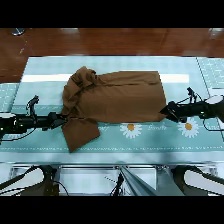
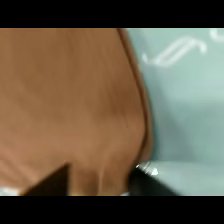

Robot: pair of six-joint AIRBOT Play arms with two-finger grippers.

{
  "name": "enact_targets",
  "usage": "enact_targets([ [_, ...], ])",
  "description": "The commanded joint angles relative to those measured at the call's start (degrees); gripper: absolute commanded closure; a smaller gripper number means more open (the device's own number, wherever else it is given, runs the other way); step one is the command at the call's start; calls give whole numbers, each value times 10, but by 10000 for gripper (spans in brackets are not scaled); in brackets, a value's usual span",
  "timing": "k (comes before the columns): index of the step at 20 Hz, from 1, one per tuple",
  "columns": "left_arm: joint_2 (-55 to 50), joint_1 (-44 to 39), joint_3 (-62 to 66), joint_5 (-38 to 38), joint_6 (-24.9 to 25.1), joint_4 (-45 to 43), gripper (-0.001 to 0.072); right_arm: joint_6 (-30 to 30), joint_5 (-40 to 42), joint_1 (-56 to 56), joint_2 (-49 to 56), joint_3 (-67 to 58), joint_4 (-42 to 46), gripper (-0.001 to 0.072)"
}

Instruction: Fold the shirts.

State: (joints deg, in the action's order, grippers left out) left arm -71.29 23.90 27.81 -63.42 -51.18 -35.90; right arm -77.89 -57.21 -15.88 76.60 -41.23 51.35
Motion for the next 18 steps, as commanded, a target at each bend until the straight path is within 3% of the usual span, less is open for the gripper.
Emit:
enact_targets([
  [1,0,0,1,6,11,1,686,7,27,39,12,-28,-16,674],
  [5,9,0,41,-9,20,103,688,21,-43,45,9,-127,-14,675],
  [8,52,0,156,-6,-15,238,689,8,-98,45,-7,-345,-11,676],
  [10,87,0,264,17,-34,276,689,-19,-103,45,-9,-523,16,675],
  [14,162,0,470,71,-92,254,689,-63,-177,46,-27,-821,92,675],
  [16,203,5,556,75,-105,176,689,-56,-186,46,-93,-827,93,675],
  [18,249,19,623,75,-161,58,689,-49,-205,46,-169,-814,112,675],
])
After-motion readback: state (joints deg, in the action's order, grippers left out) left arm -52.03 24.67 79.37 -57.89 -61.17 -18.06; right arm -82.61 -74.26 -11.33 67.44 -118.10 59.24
